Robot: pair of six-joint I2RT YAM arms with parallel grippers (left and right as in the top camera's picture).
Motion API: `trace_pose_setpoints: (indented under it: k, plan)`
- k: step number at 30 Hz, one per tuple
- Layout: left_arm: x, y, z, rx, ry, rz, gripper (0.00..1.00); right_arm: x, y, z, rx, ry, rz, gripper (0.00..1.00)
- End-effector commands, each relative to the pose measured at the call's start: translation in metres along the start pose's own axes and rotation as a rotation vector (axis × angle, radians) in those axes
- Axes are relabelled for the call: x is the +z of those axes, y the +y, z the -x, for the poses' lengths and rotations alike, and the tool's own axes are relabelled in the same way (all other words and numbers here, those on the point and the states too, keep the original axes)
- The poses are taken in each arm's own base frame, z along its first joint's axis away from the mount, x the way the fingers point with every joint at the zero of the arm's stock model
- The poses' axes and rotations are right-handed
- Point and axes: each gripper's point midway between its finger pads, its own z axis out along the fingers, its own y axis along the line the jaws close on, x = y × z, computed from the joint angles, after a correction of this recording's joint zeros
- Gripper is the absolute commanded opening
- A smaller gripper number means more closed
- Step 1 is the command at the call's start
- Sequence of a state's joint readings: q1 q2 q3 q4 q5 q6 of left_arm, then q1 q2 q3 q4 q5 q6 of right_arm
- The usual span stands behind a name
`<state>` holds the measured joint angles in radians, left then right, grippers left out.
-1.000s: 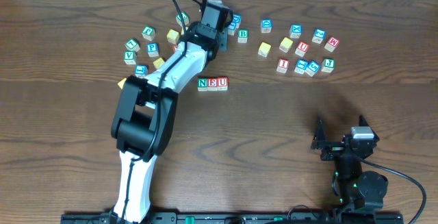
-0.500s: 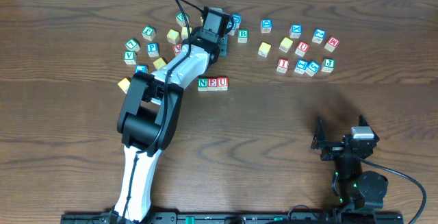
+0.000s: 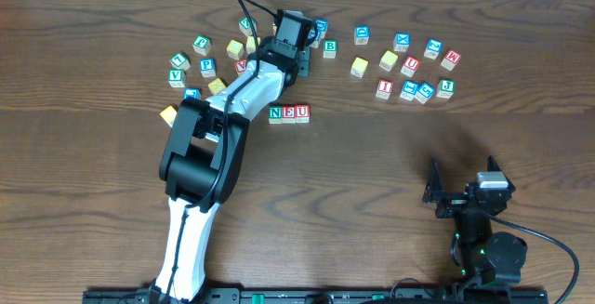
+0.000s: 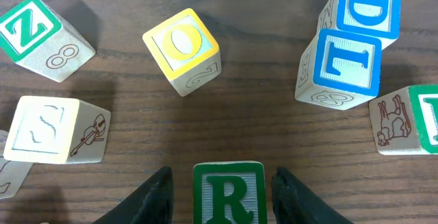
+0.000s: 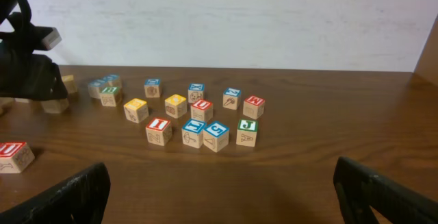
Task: Spell out NEURIPS
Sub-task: 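Close the left gripper on the green R block and lift, then carry the green R block right of the U and lower it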
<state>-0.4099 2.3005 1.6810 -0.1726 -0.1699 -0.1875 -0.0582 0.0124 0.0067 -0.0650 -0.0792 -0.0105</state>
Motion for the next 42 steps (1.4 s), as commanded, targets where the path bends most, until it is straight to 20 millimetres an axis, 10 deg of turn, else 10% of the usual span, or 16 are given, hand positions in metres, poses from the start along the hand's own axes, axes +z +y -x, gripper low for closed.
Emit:
trace_pose_setpoints:
  k: [1, 27, 42]
  plan:
    - [0.008, -0.003, -0.005, -0.008, 0.007, -0.002, 0.46, 0.000, 0.000, 0.000, 0.009, -0.001, 0.000, 0.99]
    - [0.006, -0.013, -0.008, 0.006, 0.012, -0.012, 0.32, 0.000, 0.000, 0.000, 0.009, -0.001, 0.000, 0.99]
    - [-0.086, -0.057, 0.012, 0.042, 0.012, -0.083, 0.31, 0.000, 0.000, 0.000, 0.009, -0.001, 0.000, 0.99]
